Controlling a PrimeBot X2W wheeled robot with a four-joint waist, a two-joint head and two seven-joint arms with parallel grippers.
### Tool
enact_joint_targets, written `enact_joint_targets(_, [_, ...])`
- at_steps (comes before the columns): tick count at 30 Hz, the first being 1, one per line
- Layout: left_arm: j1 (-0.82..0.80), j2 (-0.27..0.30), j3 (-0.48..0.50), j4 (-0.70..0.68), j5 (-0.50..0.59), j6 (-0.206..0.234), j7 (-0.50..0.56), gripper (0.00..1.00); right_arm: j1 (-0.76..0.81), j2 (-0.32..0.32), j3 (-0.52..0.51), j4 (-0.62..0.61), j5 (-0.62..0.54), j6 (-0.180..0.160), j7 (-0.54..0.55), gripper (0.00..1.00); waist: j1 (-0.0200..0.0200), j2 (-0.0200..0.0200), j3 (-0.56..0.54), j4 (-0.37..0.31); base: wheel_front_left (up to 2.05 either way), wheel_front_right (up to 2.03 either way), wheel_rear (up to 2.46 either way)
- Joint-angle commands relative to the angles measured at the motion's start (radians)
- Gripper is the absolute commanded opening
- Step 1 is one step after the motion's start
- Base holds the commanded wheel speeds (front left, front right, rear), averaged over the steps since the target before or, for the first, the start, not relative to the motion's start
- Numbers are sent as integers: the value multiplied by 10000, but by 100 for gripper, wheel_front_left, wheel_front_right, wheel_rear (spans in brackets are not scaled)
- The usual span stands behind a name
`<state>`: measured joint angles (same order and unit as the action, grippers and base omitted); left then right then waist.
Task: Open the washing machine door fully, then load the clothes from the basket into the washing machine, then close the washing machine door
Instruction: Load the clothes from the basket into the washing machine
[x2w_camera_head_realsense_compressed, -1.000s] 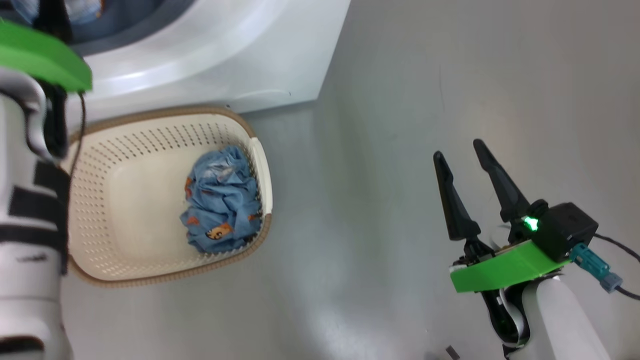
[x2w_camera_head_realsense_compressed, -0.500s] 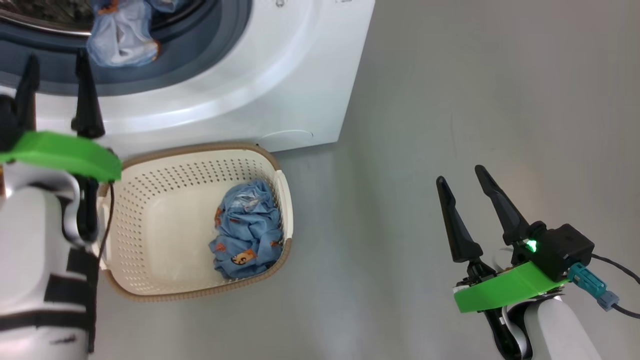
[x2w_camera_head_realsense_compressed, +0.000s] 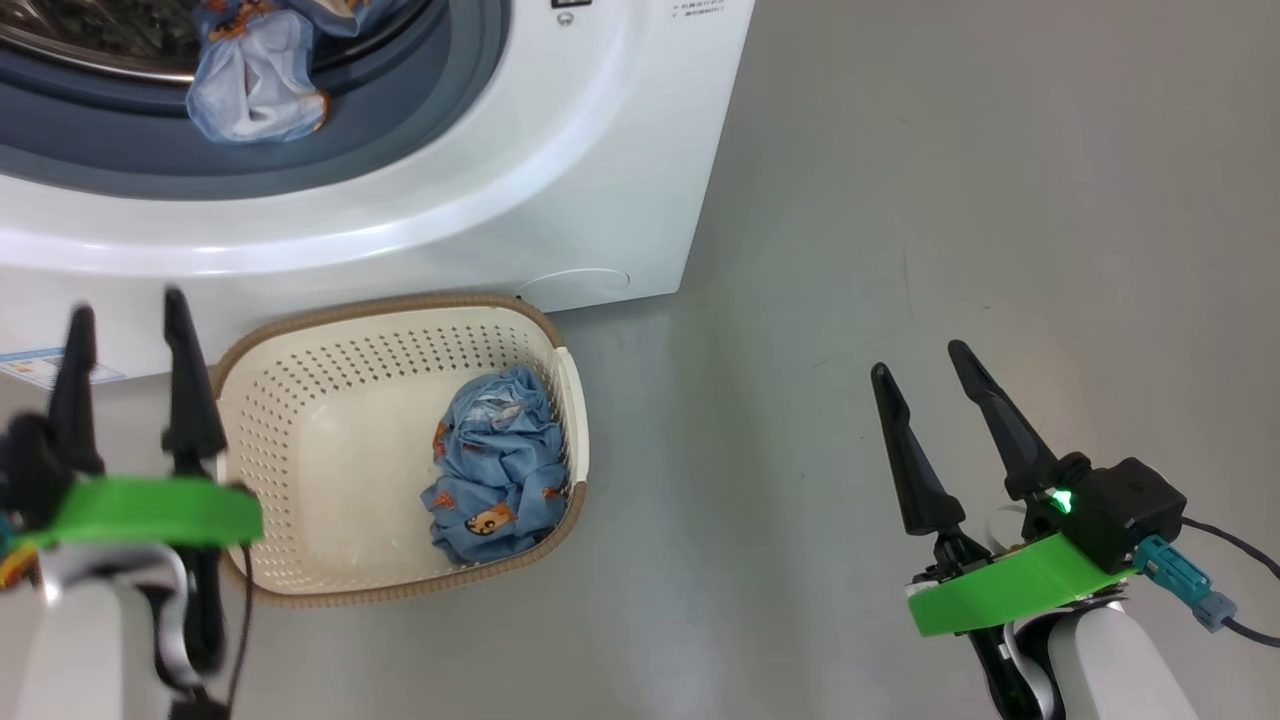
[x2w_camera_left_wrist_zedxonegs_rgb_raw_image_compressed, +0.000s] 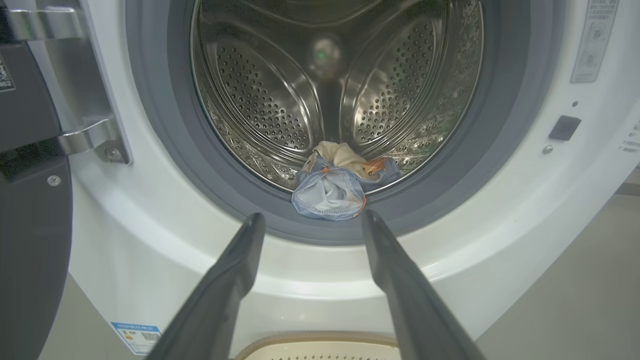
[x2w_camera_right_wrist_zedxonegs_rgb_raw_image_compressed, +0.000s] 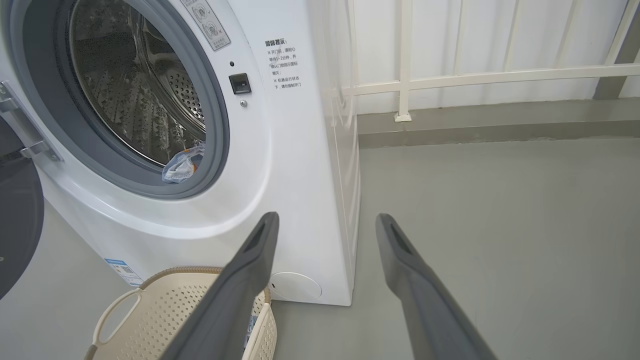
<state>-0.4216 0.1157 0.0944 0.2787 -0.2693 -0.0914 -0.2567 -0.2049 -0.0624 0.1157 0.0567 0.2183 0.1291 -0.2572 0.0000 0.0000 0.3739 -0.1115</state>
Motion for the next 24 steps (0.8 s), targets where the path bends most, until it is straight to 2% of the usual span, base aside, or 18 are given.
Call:
enact_joint_targets(1, [486,147,379,-569,12,77,-51,100,95,5,246,-244,-53,16,-46,100,0,0,-5,-9,0,0,0])
enact_joint_targets(7, [1745,-267,549,-1462,-61,272,-51,100,78,-5,258,-207,-30,16,-46,100,0,0,1,13,0,0,0])
enact_joint_targets(14, [2542,-427,667,-2246,97,533,-51,100,2,-3,324,-153,-25,16,-46,100,0,0,12,16,0,0,0])
enact_joint_targets(24, [2762,-496,670,-2452,47,571,-51,100,-19,-19,302,-141,12,16,-46,100,0,0,65,23,0,0,0])
